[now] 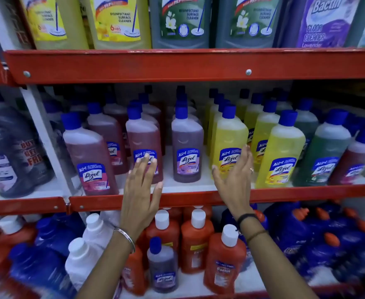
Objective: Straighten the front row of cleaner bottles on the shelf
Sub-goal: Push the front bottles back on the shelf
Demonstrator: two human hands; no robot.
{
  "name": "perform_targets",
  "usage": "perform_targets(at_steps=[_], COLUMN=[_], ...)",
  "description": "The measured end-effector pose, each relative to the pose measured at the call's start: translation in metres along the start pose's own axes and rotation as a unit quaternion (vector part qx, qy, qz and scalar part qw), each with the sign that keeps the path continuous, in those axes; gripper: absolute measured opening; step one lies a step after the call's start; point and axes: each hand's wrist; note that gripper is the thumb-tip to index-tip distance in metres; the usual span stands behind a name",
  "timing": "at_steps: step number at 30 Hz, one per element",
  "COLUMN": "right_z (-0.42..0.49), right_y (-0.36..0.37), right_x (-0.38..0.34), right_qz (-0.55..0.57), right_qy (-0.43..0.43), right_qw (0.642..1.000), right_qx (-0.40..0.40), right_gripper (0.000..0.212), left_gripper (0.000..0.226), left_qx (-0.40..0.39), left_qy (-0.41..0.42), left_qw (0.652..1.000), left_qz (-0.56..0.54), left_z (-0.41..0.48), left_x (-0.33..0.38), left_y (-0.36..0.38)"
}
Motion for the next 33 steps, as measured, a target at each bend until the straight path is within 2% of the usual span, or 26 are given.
perform_targets(at_steps=[6, 11, 20, 33], right_z=[0.028, 0.038, 0.019, -0.003], right_y=[0.013, 0.018, 0.004, -0.013], right_x=[0.002, 0.004, 0.002, -0.005], right_qz=[-0.012, -0.033, -0.04, -0.038], right_qy=[0.121, 0.162, 0.14, 0.141], right_qw=[0.992, 0.986, 0.989, 0.989], right_qx=[-0.016, -0.008, 0.014, 0.013], right_gripper=[0.115, 0.114, 0.107, 0.118], left_gripper=[0.061, 0.072, 0.071, 0.071], left_qx=[-0.076, -0.112, -0.127, -0.124], left_qy=[-0.049, -0.05, -0.042, -0.058], left_qw=[0.993, 0.979, 0.976, 0.977], left_qz=[0.082, 0.165, 0.172, 0.161], left_z=[-0.021, -0.03, -0.03, -0.036], left_x=[-0.02, -0.031, -0.032, -0.031], left_y=[0.018, 0.023, 0.021, 0.017])
Point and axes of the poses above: each hand's wrist, its own z-axis towards the middle knuckle, its own y-axis out of the palm, x = y × z, and after that the axes turned 14 degrees about z, right-handed
